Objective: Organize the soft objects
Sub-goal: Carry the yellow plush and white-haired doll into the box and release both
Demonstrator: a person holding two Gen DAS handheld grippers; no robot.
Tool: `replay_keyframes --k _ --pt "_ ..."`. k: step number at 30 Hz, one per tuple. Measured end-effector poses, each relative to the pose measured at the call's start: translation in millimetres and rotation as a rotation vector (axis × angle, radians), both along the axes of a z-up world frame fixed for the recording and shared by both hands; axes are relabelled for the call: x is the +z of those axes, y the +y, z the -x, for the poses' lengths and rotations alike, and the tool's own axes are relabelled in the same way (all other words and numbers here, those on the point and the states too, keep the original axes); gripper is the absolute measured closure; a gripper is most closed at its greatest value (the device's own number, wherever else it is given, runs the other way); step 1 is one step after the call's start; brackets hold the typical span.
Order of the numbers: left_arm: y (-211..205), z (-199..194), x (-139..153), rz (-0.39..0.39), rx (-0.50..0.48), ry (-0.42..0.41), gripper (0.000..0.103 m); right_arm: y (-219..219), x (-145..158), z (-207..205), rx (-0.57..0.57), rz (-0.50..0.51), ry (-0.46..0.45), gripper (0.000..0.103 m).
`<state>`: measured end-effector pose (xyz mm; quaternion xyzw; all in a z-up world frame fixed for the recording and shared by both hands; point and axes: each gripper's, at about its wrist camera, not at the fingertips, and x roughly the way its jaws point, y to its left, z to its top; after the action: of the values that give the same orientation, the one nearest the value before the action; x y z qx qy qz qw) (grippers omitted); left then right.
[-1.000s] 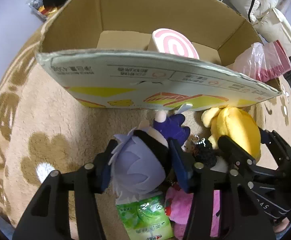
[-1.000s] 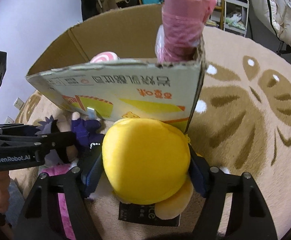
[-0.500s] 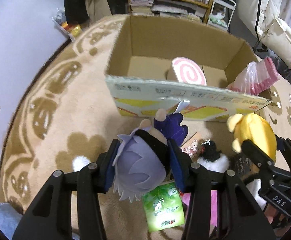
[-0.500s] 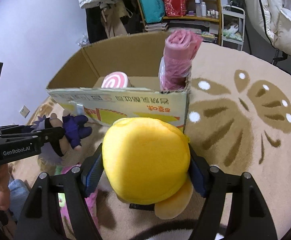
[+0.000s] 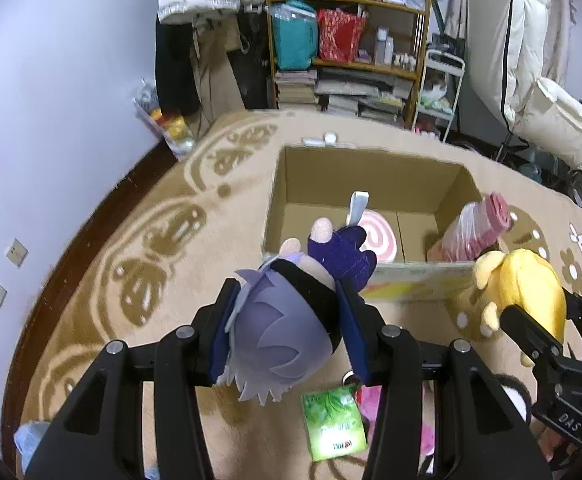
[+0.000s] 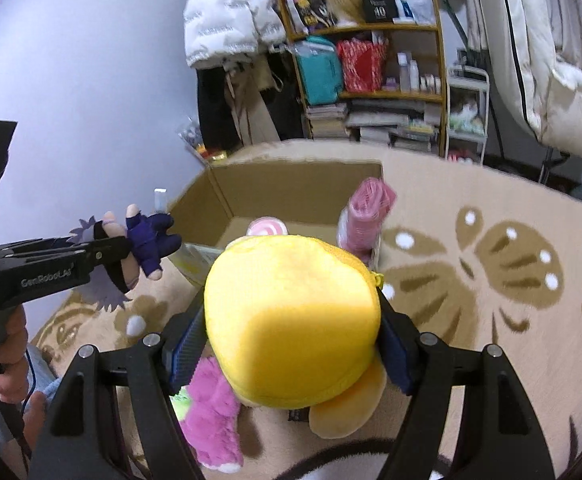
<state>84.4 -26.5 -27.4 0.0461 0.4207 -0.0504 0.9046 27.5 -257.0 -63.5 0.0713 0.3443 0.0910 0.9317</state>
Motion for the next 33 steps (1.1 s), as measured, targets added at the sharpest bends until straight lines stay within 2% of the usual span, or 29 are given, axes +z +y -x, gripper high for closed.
replay_keyframes --k 7,15,27,33 --pt "3.1 -6.4 16.6 0.016 0.001 -0.069 0.056 8.9 14.0 -4.8 -0.002 0.056 -0.090 0.024" --pt "-1.7 -21.1 23.0 0.005 -0.011 -0.124 0.056 12.8 17.7 -27.4 0.010 0.053 -0.114 0.024" --pt "-13.5 -56.1 5.8 -0.019 -0.030 -0.119 0.056 14.5 8.0 -70.1 0.039 0.046 -0.107 0.024" --pt "-16.8 -68.8 -6.1 0.008 -0.048 -0.099 0.055 14.7 -7.7 -84.2 0.048 0.049 -0.077 0.024"
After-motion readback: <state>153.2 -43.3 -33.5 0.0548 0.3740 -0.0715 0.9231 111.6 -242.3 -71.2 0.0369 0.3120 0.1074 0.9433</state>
